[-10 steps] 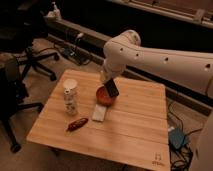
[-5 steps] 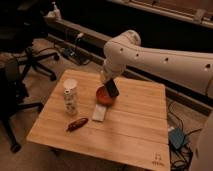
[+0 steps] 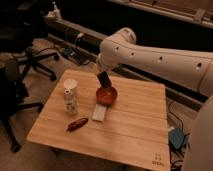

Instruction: Place the eraser in the ceramic cup

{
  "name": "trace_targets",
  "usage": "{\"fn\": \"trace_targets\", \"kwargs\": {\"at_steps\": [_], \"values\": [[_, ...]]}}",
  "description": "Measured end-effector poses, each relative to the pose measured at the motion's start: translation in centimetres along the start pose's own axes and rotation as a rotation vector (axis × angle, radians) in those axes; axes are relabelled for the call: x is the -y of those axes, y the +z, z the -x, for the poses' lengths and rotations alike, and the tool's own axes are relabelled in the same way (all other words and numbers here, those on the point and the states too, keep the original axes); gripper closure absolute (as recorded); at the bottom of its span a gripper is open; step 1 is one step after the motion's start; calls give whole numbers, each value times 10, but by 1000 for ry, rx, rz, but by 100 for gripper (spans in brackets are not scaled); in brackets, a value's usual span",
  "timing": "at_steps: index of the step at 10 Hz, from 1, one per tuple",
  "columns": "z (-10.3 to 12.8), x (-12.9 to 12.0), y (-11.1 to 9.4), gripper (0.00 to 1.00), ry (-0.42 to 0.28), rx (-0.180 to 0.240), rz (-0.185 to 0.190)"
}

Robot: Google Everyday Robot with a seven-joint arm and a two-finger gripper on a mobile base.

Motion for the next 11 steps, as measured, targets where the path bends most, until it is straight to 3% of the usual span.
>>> {"fn": "trace_targets", "kwargs": {"at_steps": [3, 11], "values": [[22, -10, 29, 100, -21, 91, 50], [66, -47, 98, 100, -87, 231, 187]]}}
